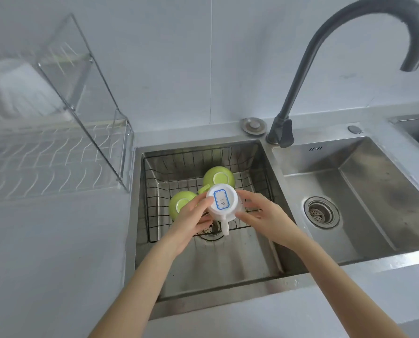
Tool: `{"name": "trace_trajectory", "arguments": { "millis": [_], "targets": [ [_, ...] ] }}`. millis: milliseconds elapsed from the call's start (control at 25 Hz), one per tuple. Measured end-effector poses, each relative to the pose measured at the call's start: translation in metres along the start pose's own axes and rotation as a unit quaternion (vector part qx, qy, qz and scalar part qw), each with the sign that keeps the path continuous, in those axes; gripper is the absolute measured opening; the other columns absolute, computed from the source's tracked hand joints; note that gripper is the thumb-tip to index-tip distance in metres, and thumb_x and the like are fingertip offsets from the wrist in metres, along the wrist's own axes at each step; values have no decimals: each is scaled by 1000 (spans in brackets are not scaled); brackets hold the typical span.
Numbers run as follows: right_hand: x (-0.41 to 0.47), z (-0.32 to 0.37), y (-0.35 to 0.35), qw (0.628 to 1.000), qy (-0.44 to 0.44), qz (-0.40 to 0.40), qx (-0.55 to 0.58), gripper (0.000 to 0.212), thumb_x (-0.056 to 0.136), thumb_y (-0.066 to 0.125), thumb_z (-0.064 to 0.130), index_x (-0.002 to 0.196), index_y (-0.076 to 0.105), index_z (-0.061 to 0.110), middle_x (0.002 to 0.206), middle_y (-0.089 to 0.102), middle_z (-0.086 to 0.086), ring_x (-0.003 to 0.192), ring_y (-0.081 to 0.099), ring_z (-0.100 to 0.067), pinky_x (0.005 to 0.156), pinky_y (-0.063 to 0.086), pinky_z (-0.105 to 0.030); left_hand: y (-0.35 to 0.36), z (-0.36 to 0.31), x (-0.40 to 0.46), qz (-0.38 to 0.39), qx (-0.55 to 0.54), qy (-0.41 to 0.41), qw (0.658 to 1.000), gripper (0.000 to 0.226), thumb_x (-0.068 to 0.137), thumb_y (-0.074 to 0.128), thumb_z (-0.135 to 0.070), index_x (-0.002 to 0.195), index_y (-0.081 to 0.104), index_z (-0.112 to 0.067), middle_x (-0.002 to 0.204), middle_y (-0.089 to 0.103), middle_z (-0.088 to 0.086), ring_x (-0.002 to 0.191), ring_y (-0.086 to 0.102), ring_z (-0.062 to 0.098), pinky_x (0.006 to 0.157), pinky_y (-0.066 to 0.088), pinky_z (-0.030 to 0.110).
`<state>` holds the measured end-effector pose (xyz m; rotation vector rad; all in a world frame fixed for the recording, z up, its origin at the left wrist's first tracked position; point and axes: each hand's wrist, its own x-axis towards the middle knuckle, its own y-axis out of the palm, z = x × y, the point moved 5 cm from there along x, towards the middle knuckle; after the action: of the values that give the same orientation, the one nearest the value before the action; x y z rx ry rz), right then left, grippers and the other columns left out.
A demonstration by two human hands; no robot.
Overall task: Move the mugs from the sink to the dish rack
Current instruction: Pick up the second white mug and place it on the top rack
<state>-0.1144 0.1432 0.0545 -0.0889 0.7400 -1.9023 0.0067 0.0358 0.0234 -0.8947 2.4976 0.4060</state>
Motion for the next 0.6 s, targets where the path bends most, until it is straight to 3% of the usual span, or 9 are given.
{"name": "trace_trajectory", "arguments": {
  "millis": [80,200,320,400,600],
  "targets": [
    [-9,12,2,999,-31,-2,-36,62,81,66,25,137,40,26,130,52,1,117,51,-12,103,43,-30,-3,-9,-14,4,6,21,1000,15,90,48,-33,102,58,-31,106,60,1,101,60,23,98,47,33],
    [-19,25,10,996,-62,-15,-59,72,78,70,28,140,34,26,134,48,4,121,48,-10,107,39,-30,-7,-16,-34,11,20,43,999,33,88,50,-35,118,56,-22,114,60,5,98,63,21,89,53,25],
    [-31,37,18,994,-89,-38,-45,69,78,70,29,138,37,26,132,50,6,120,48,-9,106,40,-30,-13,-23,-54,15,22,62,998,28,90,49,-33,114,59,-23,110,61,3,92,65,16,80,56,18],
    [-36,47,22,992,-105,-53,-37,65,79,69,27,136,40,25,129,52,8,117,51,-10,105,42,-29,-20,-25,-64,21,28,61,998,29,90,48,-34,114,58,-21,110,61,3,94,65,16,85,54,21],
    [-43,80,38,989,-139,-40,-35,62,77,71,23,130,41,37,110,42,43,100,48,23,88,35,5,-42,-30,-90,28,54,66,996,32,92,41,-39,110,60,-20,90,62,-4,90,63,15,91,52,26]
  ]
}}
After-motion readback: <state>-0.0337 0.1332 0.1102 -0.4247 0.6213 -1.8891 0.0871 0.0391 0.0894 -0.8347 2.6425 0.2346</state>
